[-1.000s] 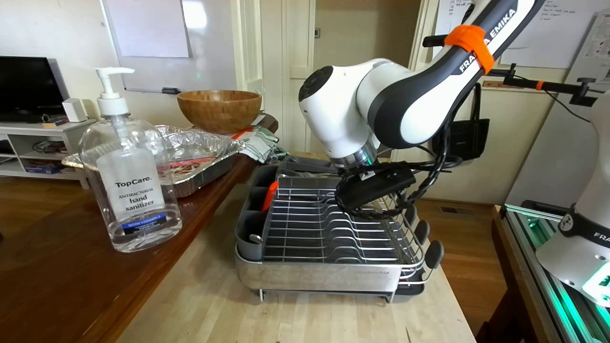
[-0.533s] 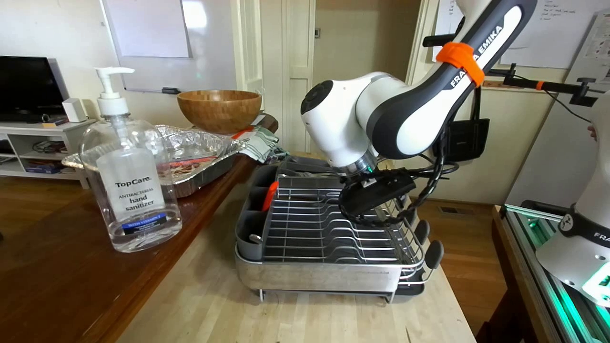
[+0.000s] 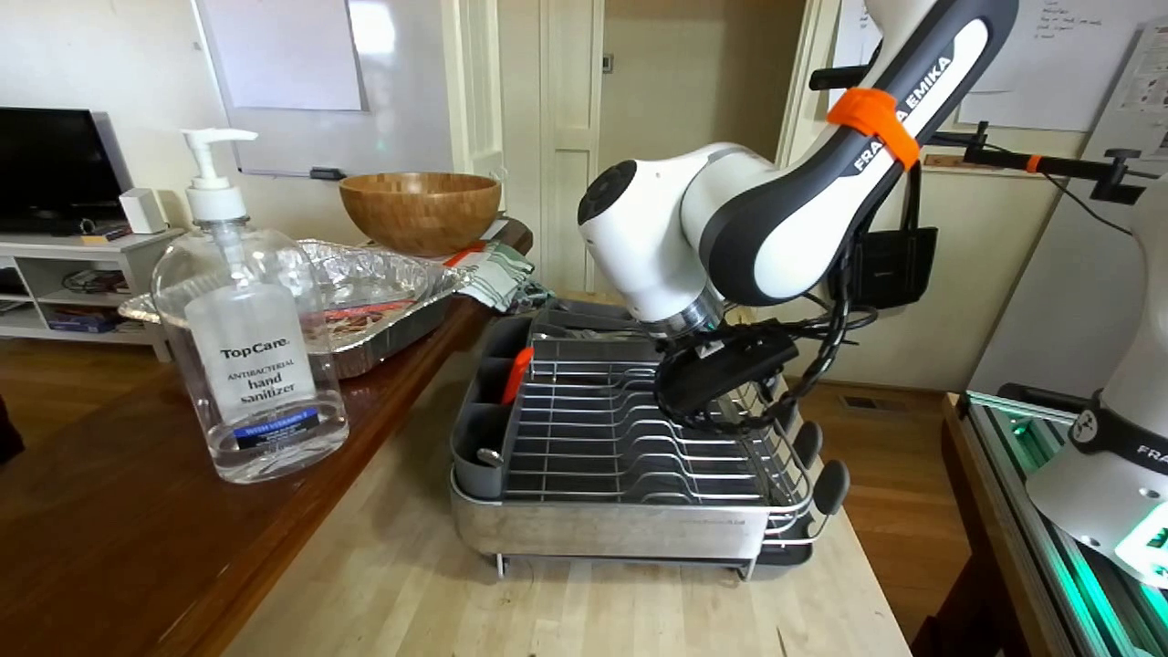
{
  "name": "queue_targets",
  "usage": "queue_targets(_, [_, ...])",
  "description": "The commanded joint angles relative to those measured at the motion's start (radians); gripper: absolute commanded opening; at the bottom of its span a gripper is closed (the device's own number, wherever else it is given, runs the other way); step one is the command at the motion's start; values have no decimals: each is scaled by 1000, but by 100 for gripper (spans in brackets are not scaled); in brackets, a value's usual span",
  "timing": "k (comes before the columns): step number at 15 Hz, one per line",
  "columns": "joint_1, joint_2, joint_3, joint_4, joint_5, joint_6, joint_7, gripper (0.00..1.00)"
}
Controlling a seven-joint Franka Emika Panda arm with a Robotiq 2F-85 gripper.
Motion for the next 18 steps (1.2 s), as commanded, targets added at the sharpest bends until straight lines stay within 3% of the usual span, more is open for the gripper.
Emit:
queue_targets(1, [5, -34, -9, -4, -10, 7, 15, 68])
queue_targets(2, [8, -47, -8, -5, -16, 5, 27, 72])
queue_targets(4, [17, -70, -7, -8, -43, 1, 56, 93])
queue_targets(6, [19, -79, -3, -5, -57, -2, 77, 99])
queue_targets(9, [17, -94, 10, -15, -31, -32, 87, 99])
queue_targets(10, [18, -99, 12, -25, -34, -32, 93, 94])
queue_targets(16, [9, -91, 6, -64, -46, -2, 108, 100])
queue_targets(18, [6, -76, 4, -49, -48, 1, 105, 96])
